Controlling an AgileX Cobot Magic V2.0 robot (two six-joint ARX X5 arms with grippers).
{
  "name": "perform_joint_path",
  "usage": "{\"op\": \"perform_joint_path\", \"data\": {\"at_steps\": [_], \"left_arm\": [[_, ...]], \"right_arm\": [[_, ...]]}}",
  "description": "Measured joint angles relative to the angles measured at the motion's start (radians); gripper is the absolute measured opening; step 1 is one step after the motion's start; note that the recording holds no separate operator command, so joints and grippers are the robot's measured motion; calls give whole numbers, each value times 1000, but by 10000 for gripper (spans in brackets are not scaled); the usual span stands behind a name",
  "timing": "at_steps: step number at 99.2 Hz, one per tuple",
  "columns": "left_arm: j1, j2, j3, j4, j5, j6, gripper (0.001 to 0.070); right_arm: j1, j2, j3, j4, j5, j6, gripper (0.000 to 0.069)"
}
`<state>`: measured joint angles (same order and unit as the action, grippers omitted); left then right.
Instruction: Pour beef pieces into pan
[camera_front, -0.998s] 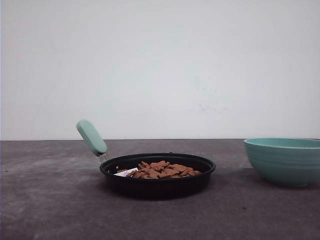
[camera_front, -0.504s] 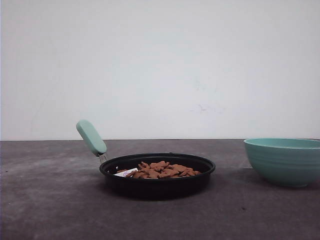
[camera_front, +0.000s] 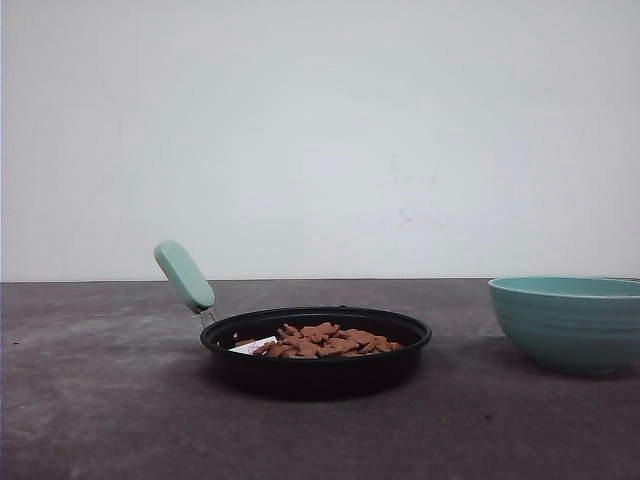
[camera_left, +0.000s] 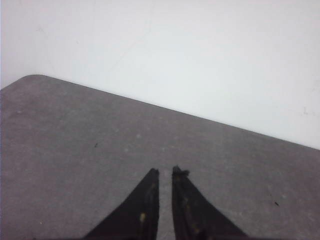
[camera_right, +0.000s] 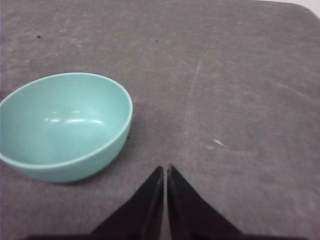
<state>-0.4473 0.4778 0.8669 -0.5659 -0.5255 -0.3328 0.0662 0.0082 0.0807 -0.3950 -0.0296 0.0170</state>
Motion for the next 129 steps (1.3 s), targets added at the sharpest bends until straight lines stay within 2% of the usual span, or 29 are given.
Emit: {"op": "perform_joint_path", "data": {"at_steps": [8,17,119,129], "left_arm": [[0,-2,0,0,0,0,22],[0,-3,0,1,0,0,22],[0,-4,0,0,0,0,22],[9,-35,0,-9,2,27,22]], "right_arm": [[0,-2,-21,86,1,3,9],[0,-3,-28,116,0,5,9],[0,-3,-30,123,2,6,9],[0,-3,-30,123,3,6,9]]}}
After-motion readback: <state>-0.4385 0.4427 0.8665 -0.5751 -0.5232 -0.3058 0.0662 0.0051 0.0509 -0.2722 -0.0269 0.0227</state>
